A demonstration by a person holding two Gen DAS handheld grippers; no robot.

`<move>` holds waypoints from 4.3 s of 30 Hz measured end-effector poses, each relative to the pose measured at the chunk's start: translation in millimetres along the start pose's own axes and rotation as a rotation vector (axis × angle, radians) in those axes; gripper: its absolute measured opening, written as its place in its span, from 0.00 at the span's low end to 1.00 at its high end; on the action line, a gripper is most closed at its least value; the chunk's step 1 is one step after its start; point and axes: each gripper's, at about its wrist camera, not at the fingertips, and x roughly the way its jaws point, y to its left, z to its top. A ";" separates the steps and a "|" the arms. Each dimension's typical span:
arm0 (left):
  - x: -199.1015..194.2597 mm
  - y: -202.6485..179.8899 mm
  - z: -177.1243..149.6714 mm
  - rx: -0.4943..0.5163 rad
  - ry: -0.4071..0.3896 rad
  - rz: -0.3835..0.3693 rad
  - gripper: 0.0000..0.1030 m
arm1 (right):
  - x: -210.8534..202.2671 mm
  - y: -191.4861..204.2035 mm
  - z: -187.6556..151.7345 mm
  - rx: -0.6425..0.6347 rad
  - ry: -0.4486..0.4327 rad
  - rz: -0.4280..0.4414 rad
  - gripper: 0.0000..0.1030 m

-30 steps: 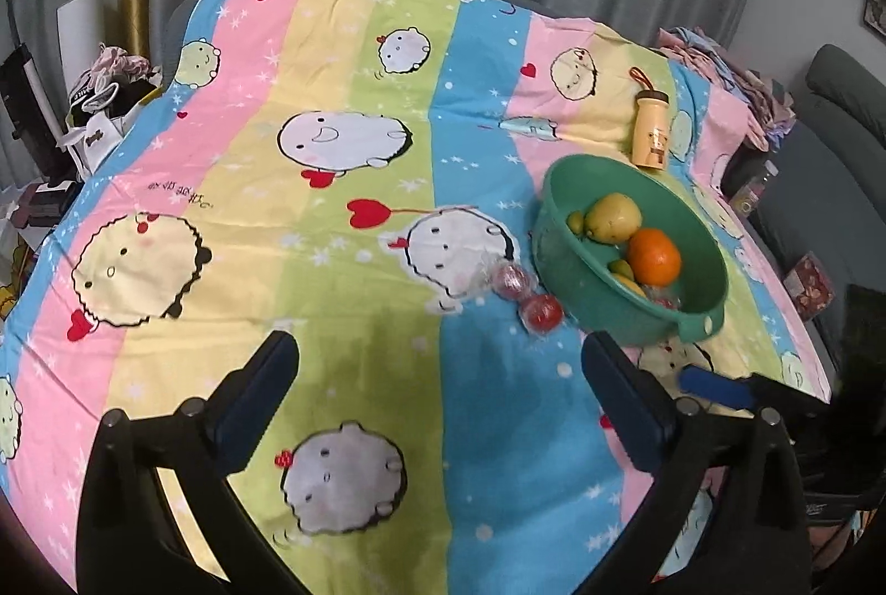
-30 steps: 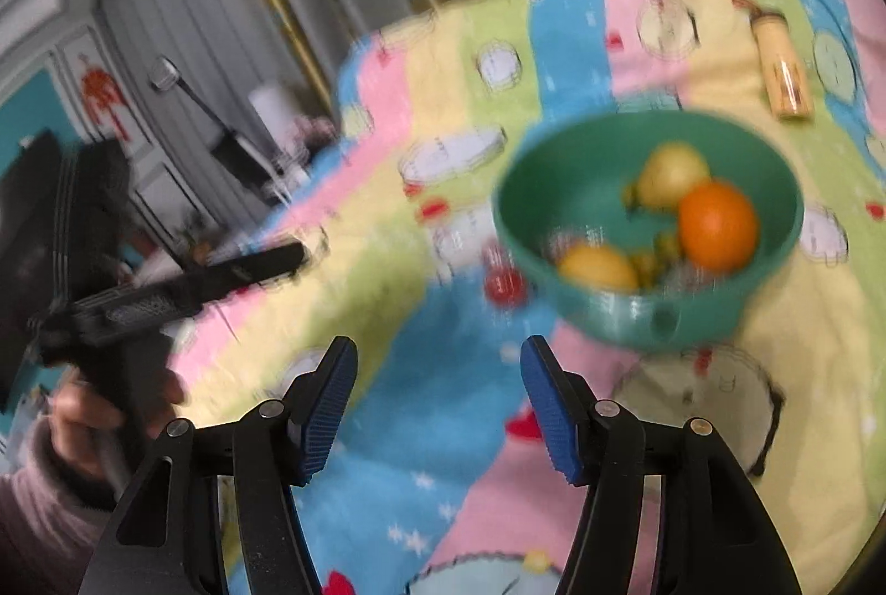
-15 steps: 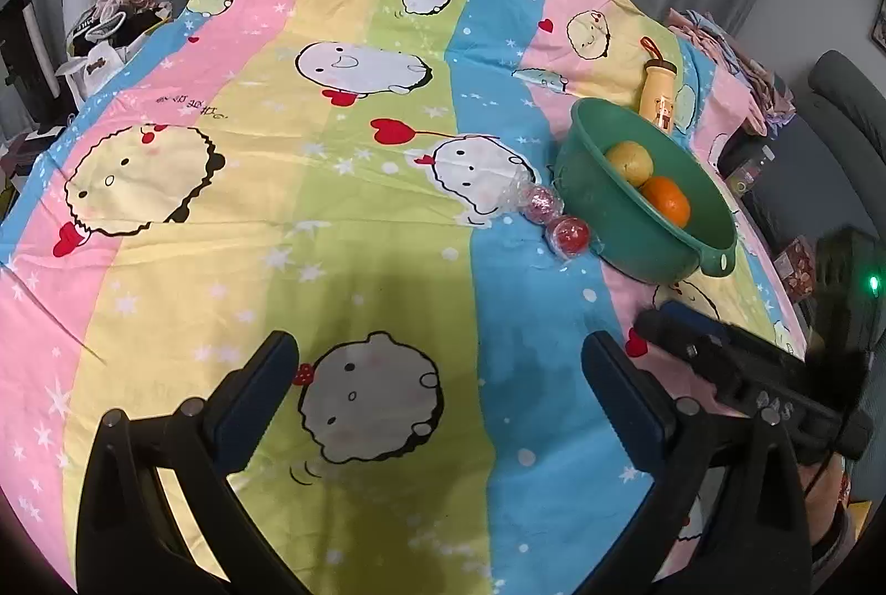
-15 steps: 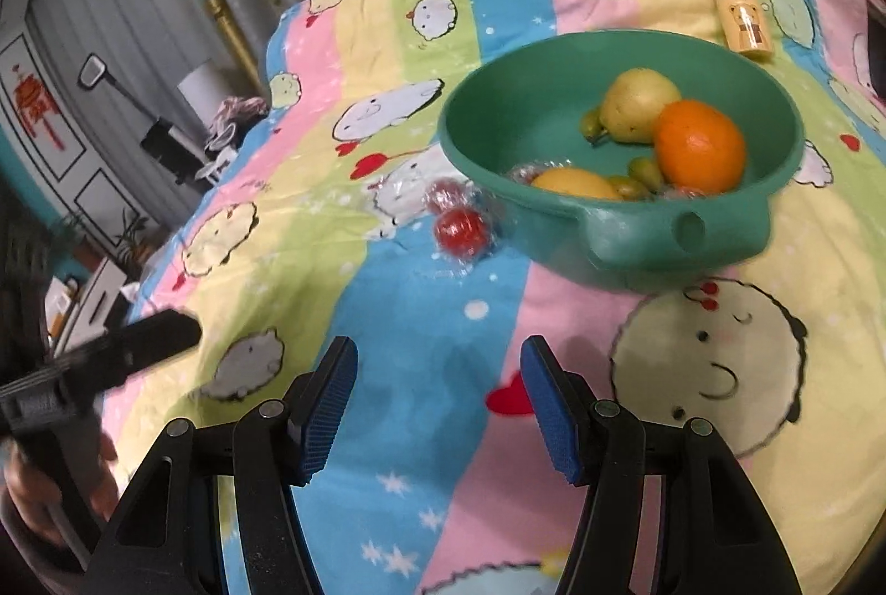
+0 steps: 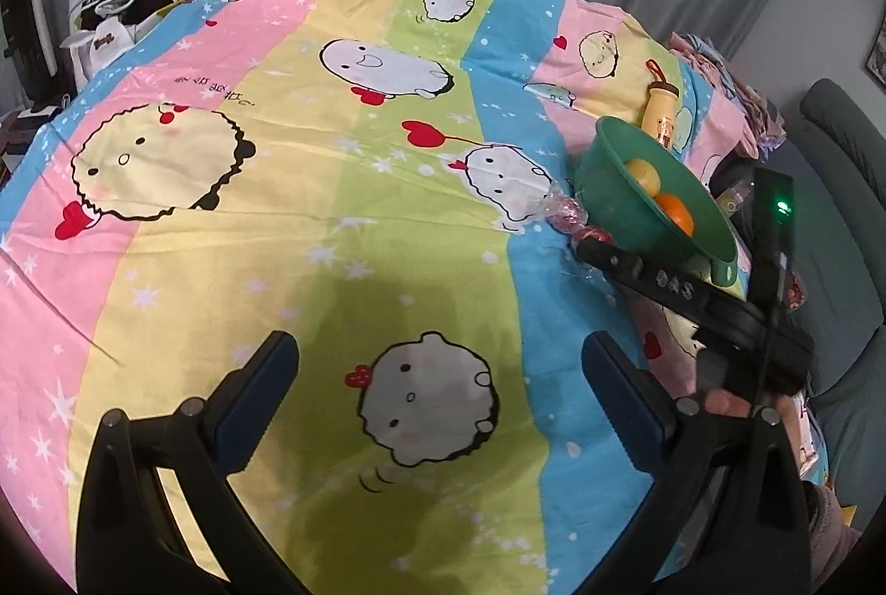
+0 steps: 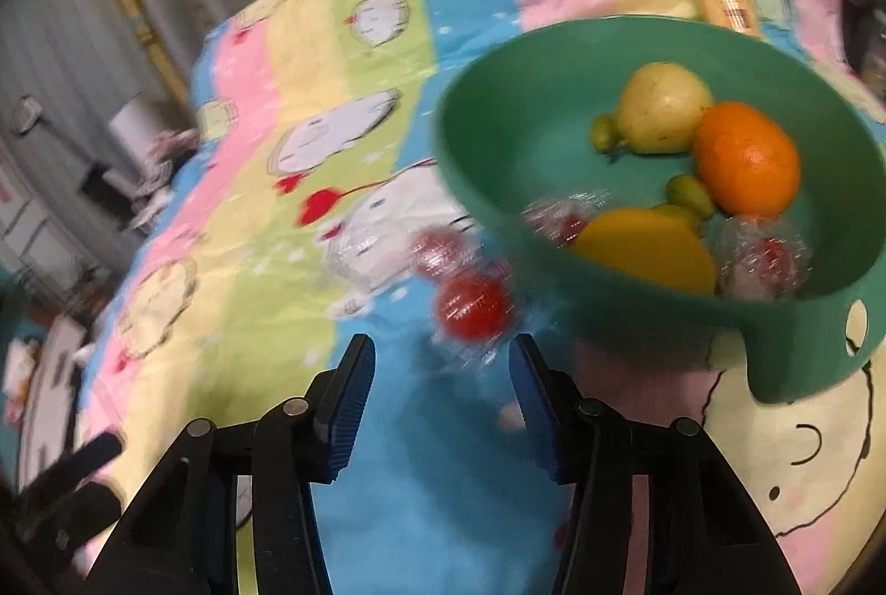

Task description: Organize fruits

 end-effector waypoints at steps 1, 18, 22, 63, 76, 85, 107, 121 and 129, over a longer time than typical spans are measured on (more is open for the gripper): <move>0.2 2.2 -0.4 -0.003 0.000 -0.006 0.99 | 2.7 -2.8 1.2 0.032 -0.002 -0.006 0.52; 7.7 8.6 4.0 -0.017 0.018 -0.057 0.99 | 5.6 -30.2 2.3 0.179 0.028 0.171 0.34; 13.5 -4.6 13.0 0.004 0.020 -0.073 0.99 | -11.2 -33.6 -9.8 0.128 0.068 0.266 0.34; 164.2 -105.9 59.8 0.447 0.138 -0.123 0.39 | -68.2 -104.2 -26.5 0.096 0.037 0.456 0.34; 145.5 -102.1 54.4 0.411 0.105 -0.057 0.31 | -66.8 -103.1 -27.5 0.092 0.052 0.459 0.34; 97.5 -107.2 44.0 0.354 0.070 -0.028 0.31 | -70.5 -95.8 -25.2 0.081 0.055 0.470 0.34; 28.6 -140.9 33.1 0.337 0.002 -0.029 0.32 | -119.1 -84.4 -13.3 0.025 -0.035 0.474 0.34; 34.7 -174.8 47.2 0.407 -0.021 -0.041 0.32 | -131.6 -99.3 3.3 0.026 -0.102 0.450 0.34; 45.9 -191.6 58.5 0.432 -0.024 -0.046 0.32 | -132.3 -106.9 17.3 0.027 -0.139 0.445 0.34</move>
